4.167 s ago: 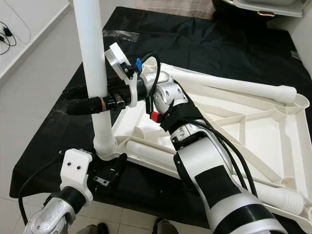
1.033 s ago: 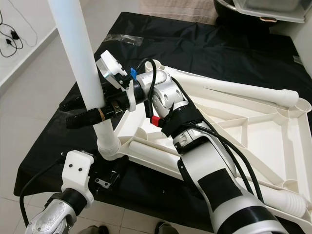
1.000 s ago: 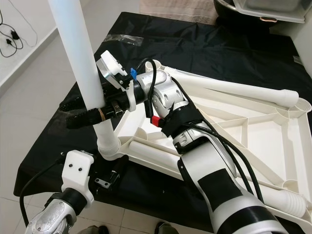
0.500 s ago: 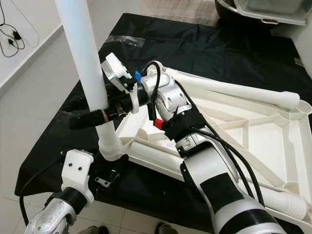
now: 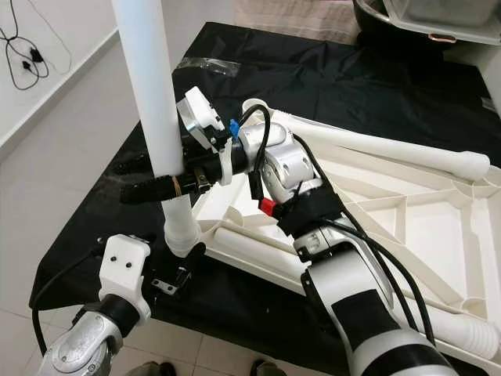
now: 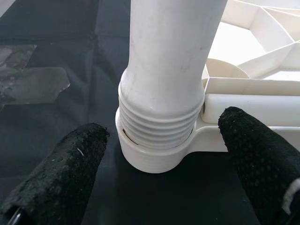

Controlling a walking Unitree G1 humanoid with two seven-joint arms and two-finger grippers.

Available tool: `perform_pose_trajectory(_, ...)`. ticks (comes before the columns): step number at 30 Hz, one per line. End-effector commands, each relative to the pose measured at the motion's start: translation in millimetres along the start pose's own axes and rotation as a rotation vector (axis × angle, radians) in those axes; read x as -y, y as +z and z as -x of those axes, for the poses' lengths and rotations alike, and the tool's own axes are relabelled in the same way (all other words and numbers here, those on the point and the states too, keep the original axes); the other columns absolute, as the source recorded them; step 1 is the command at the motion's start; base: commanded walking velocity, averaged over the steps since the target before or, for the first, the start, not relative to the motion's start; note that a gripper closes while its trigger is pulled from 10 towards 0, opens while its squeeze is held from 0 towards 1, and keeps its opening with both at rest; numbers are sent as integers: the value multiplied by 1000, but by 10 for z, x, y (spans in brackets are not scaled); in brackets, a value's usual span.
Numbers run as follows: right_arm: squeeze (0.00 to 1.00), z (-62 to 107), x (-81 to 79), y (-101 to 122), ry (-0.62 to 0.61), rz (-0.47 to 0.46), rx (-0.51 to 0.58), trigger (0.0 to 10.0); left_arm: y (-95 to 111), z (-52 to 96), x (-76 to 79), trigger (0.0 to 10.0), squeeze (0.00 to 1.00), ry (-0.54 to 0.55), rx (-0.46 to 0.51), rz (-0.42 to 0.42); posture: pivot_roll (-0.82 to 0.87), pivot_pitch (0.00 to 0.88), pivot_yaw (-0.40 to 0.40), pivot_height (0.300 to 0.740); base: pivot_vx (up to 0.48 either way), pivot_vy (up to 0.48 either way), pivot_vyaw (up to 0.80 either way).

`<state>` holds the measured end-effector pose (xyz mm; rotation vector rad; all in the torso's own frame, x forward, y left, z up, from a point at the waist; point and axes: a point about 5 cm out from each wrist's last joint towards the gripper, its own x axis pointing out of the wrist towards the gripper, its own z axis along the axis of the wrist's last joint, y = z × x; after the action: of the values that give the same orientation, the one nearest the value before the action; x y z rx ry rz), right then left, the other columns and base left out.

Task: Building children table

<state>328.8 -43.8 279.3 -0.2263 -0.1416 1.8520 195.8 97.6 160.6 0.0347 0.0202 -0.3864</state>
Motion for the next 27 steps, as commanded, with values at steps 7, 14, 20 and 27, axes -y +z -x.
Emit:
perform_pose_trajectory(7,0,69,-125,-561,-104,-197,-196,10000,-36,5,-24,10000,0,-1,-16,-11,89,253,-44,740,0,0,0)
perform_pose_trajectory(14,0,45,-110,-555,-181,-200,-203,10000,-38,-4,-27,10000,0,1,-14,-12,88,253,-46,740,0,0,0)
perform_pose_trajectory(20,0,45,-130,-561,-233,-209,-196,10000,-30,-10,-40,10000,0,5,-10,-13,86,253,-50,740,0,0,0)
perform_pose_trajectory(27,0,66,-149,-575,-285,-216,-189,10000,-32,-11,-42,10000,0,6,-10,-14,85,253,-49,740,0,0,0)
